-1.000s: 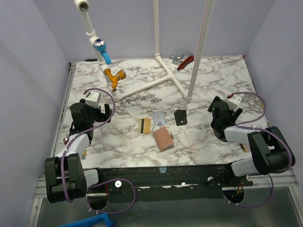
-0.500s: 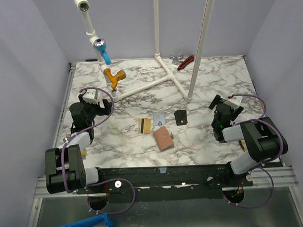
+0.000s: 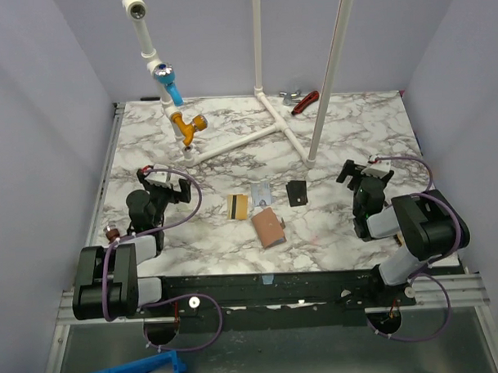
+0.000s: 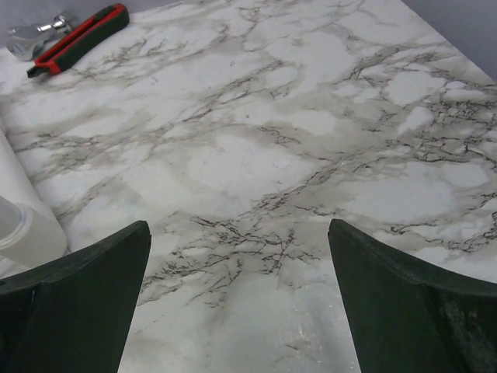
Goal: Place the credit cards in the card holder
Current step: Reset both arms
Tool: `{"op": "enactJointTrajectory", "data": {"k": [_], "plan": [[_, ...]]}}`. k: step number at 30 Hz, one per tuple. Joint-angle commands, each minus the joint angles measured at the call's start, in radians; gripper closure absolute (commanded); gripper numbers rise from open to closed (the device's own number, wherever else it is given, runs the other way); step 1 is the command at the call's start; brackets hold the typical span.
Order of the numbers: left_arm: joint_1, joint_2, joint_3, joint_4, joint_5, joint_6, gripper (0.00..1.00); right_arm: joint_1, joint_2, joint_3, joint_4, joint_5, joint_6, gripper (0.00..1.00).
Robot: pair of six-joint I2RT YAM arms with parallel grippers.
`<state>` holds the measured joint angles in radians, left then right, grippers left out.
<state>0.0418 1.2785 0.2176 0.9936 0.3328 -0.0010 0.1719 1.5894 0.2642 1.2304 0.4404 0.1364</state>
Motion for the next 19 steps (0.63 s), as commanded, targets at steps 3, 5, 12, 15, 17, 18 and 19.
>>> {"op": "enactJointTrajectory", "data": {"k": [3, 5, 12, 15, 17, 18, 19], "plan": [[0.001, -0.014, -0.009, 0.118, -0.054, 0.022, 0.01, -0.043, 0.033, -0.003, 0.035, -0.1, 0.009, 0.0], [0.001, -0.004, -0.015, 0.152, -0.057, 0.014, 0.01, -0.043, 0.03, -0.006, 0.038, -0.101, 0.006, 0.0], [0.002, -0.002, -0.005, 0.133, -0.089, 0.006, 0.01, -0.043, 0.029, -0.017, 0.064, -0.1, 0.001, 0.0], [0.001, -0.001, -0.004, 0.13, -0.089, 0.006, 0.02, -0.043, 0.032, -0.027, 0.087, -0.101, 0.0, 0.0], [0.002, -0.001, -0.001, 0.129, -0.09, 0.006, 0.02, -0.043, 0.046, -0.034, 0.133, -0.105, -0.013, 0.0], [0.001, -0.003, -0.004, 0.131, -0.09, 0.007, 0.02, -0.043, 0.043, -0.033, 0.12, -0.106, -0.01, 0.0], [0.001, -0.004, -0.006, 0.132, -0.09, 0.007, 0.02, -0.043, 0.042, -0.033, 0.118, -0.106, -0.009, 0.0]]}}
